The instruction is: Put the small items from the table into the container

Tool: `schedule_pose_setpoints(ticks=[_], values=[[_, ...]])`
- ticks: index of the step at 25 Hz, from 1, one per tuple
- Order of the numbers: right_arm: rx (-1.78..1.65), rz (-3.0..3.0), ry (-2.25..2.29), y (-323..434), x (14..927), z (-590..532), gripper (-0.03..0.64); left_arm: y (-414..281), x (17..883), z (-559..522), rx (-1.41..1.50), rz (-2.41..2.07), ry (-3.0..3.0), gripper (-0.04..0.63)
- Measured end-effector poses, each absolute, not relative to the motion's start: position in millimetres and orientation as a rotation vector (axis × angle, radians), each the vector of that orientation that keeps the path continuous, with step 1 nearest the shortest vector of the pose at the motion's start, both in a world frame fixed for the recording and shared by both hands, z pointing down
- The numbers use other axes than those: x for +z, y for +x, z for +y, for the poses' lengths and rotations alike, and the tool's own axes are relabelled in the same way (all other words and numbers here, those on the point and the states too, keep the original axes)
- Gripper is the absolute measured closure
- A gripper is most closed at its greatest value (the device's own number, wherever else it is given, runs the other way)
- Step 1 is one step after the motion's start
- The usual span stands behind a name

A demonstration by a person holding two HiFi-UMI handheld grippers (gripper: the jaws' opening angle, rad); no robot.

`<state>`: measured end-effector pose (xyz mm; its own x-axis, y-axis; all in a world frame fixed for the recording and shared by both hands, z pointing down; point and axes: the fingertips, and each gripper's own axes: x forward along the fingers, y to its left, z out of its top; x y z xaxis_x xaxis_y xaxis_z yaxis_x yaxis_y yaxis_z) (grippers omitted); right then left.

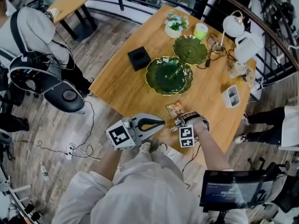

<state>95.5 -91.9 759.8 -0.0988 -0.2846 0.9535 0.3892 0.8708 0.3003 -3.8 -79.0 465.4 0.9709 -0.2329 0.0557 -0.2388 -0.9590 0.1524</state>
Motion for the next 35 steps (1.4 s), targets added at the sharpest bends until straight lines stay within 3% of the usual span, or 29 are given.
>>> schedule_pose_setpoints(ticks=[22, 35], values=[[-0.641, -1.385, -0.221, 87, 775, -101, 0.460, -7, 469, -79, 0.072, -0.351, 2.950, 0.586], [-0.397, -1.651, 0.166, 93, 751, -113, 0.454, -3, 468, -81, 0.065, -0.332, 2.951, 0.586]])
